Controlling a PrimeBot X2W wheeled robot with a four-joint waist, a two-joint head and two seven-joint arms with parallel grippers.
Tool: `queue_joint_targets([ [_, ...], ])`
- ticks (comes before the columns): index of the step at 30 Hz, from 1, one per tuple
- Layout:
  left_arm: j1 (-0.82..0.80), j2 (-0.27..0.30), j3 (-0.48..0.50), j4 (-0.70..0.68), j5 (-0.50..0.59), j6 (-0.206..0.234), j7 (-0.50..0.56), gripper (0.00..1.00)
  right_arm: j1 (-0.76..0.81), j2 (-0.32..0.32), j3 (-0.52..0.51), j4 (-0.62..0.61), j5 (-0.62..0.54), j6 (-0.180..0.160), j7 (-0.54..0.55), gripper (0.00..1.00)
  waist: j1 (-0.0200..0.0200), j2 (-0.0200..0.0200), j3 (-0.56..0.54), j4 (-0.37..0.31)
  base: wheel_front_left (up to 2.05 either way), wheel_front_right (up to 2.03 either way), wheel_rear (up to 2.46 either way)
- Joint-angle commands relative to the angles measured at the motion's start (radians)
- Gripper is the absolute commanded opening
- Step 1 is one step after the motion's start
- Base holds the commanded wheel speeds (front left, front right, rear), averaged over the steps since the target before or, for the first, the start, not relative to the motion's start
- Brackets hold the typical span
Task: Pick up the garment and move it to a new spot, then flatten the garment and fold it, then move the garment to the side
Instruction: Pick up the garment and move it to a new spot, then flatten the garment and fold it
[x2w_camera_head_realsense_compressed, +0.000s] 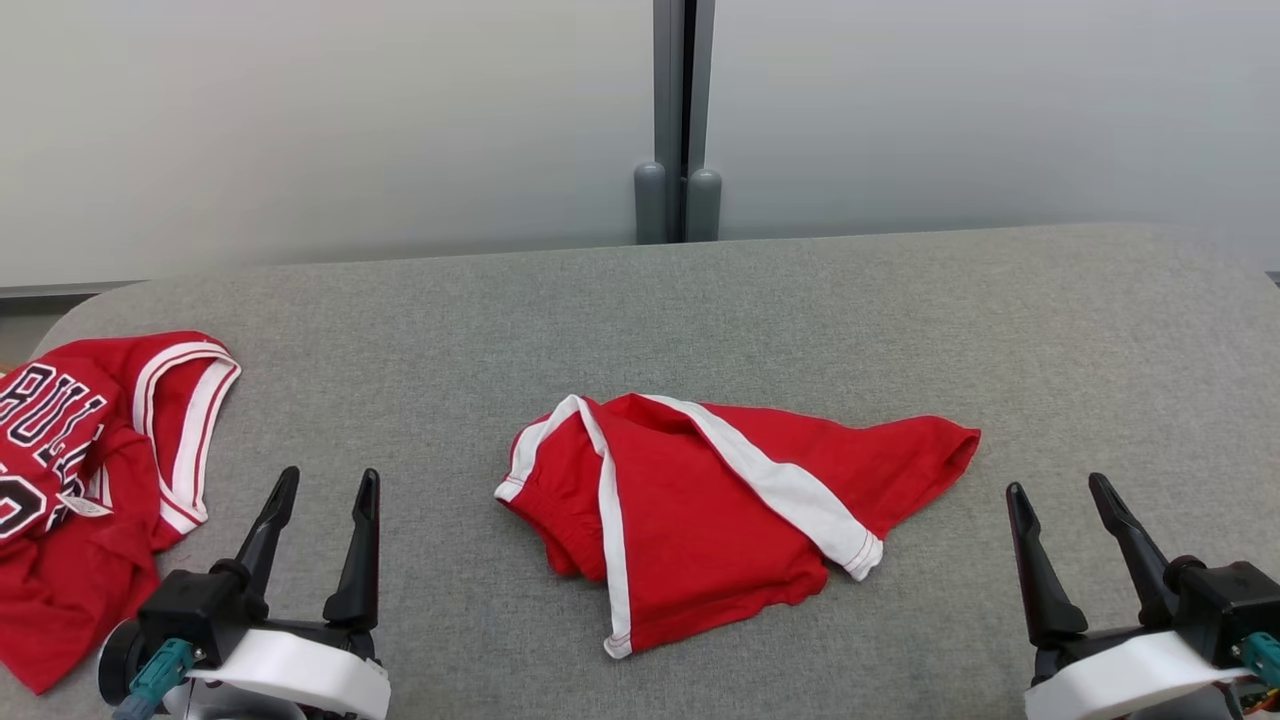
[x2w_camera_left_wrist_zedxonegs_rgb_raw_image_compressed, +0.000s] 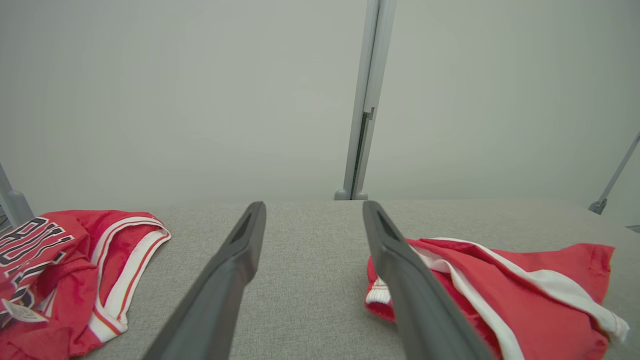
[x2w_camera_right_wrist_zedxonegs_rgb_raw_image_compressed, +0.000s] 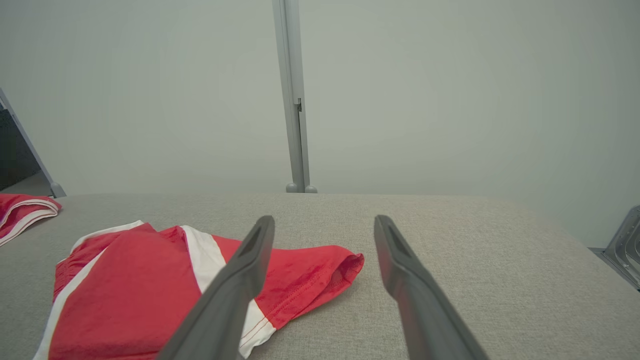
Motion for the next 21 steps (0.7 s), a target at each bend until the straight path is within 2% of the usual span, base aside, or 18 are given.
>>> queue_joint_targets([
  [1, 0.009, 0.001, 0.001, 0.000, 0.007, 0.000, -0.005, 1.00, 0.012, -0.004, 0.001, -0.008, 0.006, 0.000, 0.003, 1.00, 0.0000, 0.0000, -0.004, -0.001, 0.00, 0.00, 0.00],
  [21, -0.008, -0.002, -0.010, -0.011, -0.003, 0.018, -0.001, 1.00, -0.002, 0.003, 0.001, -0.024, -0.004, 0.000, 0.013, 1.00, 0.0000, 0.0000, 0.009, 0.008, 0.00, 0.00, 0.00],
])
